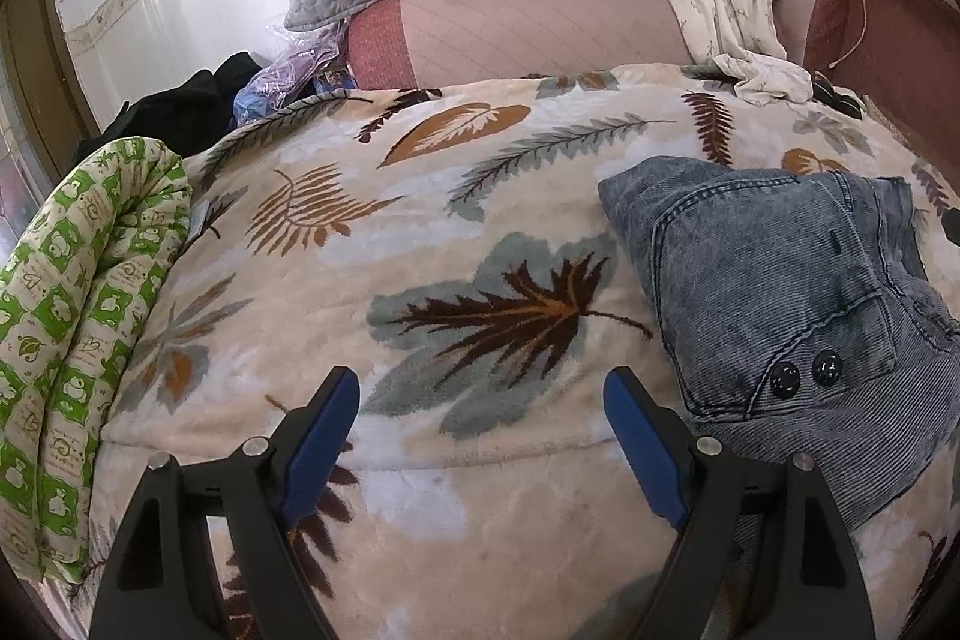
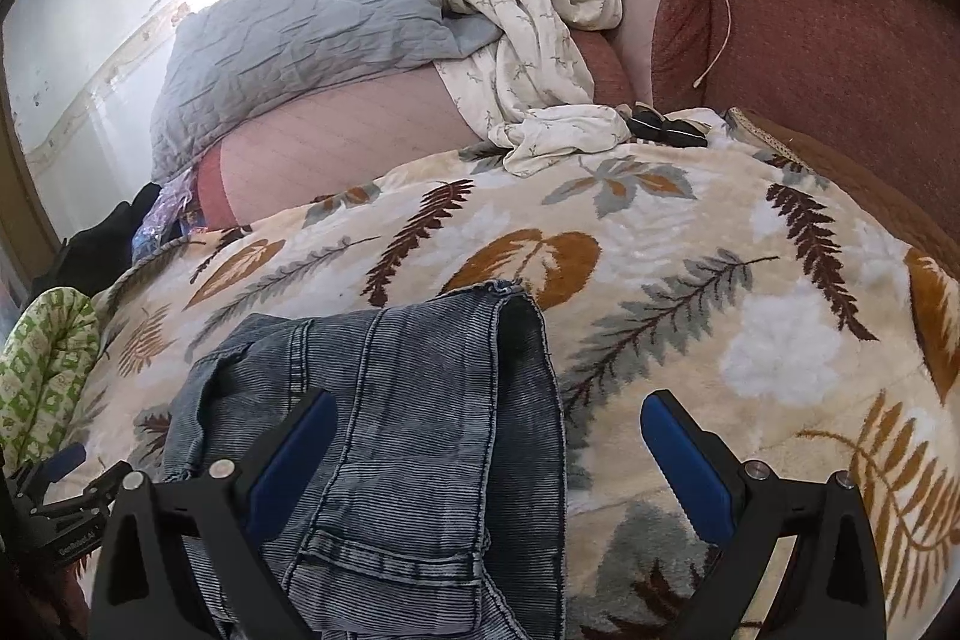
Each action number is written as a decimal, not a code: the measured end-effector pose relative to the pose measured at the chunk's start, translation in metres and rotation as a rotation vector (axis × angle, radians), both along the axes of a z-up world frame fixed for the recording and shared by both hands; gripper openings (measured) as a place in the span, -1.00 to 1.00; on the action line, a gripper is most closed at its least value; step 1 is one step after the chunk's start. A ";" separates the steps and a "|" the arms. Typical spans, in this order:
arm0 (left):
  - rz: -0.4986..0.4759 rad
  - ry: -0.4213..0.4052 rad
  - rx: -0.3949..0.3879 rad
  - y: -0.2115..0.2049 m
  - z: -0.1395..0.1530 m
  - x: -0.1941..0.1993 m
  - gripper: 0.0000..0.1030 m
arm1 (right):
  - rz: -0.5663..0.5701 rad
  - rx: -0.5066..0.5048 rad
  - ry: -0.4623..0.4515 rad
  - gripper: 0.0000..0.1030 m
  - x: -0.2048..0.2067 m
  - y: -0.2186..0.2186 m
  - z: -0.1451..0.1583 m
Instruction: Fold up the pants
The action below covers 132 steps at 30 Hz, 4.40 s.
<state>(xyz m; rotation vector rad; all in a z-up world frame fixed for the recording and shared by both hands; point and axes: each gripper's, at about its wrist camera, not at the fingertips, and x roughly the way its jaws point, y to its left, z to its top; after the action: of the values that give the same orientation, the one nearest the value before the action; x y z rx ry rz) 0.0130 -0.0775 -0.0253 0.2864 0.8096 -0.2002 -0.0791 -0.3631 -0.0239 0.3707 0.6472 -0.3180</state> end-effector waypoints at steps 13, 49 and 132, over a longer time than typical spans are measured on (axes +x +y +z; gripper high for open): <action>-0.019 0.021 -0.030 -0.001 0.000 0.002 0.63 | -0.009 0.015 0.000 0.99 -0.001 -0.008 -0.002; -0.321 0.292 -0.337 -0.028 -0.012 -0.002 0.63 | 0.217 0.656 0.118 0.99 0.025 -0.033 -0.074; -0.019 0.083 -0.138 0.030 0.010 -0.029 0.34 | 0.357 0.060 0.089 0.38 0.023 0.086 -0.006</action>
<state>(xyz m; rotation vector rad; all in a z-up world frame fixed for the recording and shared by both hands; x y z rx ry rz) -0.0155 -0.0472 -0.0150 0.1566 0.8707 -0.2863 -0.0563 -0.2767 -0.0304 0.2920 0.7965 0.0259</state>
